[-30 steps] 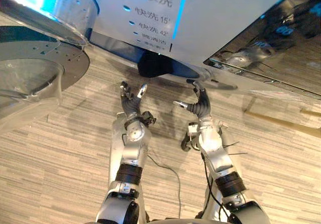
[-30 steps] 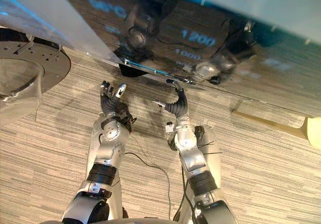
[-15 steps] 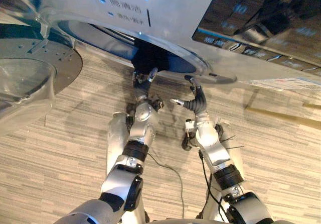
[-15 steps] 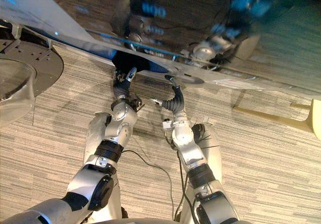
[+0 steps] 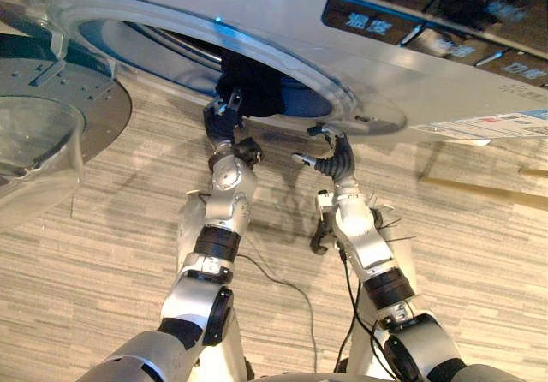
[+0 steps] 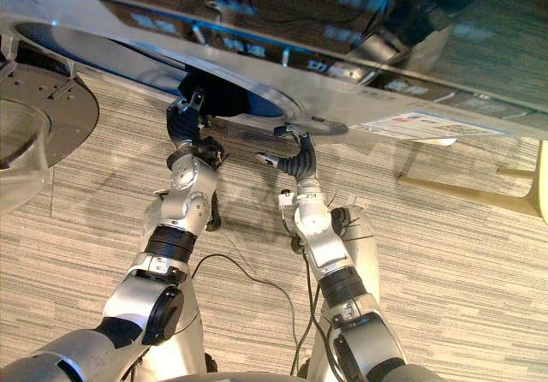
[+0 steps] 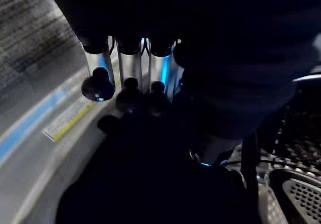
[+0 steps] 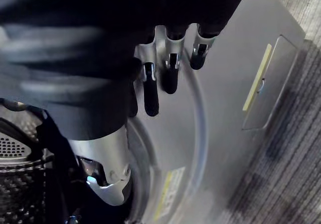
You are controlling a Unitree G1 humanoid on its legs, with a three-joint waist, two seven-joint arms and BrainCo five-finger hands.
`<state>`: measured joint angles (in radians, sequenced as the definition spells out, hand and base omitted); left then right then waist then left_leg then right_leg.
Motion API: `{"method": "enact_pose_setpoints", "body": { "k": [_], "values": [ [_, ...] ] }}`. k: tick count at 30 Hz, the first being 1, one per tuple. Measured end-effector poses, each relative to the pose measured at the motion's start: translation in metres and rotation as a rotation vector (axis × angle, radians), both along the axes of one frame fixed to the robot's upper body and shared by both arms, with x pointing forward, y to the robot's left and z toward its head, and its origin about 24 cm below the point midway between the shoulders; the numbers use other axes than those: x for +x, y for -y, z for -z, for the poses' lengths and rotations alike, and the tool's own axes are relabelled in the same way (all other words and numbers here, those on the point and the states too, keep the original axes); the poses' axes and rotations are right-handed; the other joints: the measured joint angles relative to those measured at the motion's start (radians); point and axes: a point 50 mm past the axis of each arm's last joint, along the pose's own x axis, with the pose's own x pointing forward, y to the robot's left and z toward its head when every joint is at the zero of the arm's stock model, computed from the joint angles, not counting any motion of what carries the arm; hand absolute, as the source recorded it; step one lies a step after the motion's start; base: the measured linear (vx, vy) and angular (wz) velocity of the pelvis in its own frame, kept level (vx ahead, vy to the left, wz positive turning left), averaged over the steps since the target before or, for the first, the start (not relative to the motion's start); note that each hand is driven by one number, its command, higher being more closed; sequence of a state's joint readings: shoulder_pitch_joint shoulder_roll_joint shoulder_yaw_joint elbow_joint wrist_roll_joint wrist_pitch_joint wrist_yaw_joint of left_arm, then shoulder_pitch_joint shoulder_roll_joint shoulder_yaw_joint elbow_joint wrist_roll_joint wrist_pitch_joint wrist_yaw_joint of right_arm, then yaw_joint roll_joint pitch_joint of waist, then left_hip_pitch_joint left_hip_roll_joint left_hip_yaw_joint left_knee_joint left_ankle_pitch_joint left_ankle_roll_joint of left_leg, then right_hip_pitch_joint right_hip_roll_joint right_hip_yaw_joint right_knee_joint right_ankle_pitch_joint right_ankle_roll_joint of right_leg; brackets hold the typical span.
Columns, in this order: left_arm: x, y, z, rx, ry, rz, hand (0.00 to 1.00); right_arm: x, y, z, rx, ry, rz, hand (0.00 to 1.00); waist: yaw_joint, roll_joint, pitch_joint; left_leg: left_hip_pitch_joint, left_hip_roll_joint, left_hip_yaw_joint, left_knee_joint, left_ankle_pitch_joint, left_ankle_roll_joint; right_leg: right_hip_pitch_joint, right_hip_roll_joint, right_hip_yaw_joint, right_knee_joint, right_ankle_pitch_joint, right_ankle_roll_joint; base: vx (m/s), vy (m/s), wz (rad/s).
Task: Pick up the laundry basket with both hands and put the clothes into the washing machine.
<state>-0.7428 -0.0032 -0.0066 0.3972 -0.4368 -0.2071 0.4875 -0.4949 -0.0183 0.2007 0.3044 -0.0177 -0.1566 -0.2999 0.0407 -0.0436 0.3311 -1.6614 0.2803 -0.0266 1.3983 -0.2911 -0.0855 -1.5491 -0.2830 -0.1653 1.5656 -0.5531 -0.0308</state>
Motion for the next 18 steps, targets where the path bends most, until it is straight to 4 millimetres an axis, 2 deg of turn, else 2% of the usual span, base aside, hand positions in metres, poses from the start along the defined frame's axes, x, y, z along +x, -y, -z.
{"method": "enact_pose_setpoints", "body": {
  "k": [8, 10, 13, 18],
  "values": [
    [-0.031, -0.009, -0.056, 0.052, 0.318, -0.053, 1.00, -0.002, -0.002, -0.002, 0.008, 0.003, -0.032, 0.00, 0.001, 0.000, 0.000, 0.031, -0.001, 0.000, -0.040, 0.009, -0.002, 0.039, 0.000, -0.019, -0.036, 0.002, -0.002, 0.04, -0.041, 0.03],
    [-0.036, -0.008, -0.063, 0.070, 0.358, -0.067, 1.00, -0.005, -0.003, -0.006, 0.016, 0.023, -0.050, 0.00, 0.001, 0.000, 0.000, 0.031, -0.001, -0.001, -0.040, 0.009, -0.002, 0.041, 0.000, -0.022, -0.037, 0.002, -0.002, 0.05, -0.036, 0.01],
    [-0.039, -0.007, -0.069, 0.092, 0.378, -0.098, 1.00, -0.006, -0.003, -0.009, 0.022, 0.031, -0.053, 0.00, 0.000, 0.000, 0.000, 0.030, -0.001, -0.002, -0.041, 0.009, -0.001, 0.043, 0.000, -0.023, -0.039, 0.002, -0.002, 0.04, -0.032, 0.00],
    [-0.037, -0.004, -0.091, 0.183, 0.419, -0.161, 1.00, -0.006, -0.005, -0.011, 0.036, 0.038, -0.057, 0.00, -0.002, 0.000, 0.000, 0.030, 0.000, -0.001, -0.069, 0.025, 0.000, 0.043, 0.002, -0.032, -0.065, 0.016, -0.005, 0.04, -0.040, 0.00]
  ]
}}
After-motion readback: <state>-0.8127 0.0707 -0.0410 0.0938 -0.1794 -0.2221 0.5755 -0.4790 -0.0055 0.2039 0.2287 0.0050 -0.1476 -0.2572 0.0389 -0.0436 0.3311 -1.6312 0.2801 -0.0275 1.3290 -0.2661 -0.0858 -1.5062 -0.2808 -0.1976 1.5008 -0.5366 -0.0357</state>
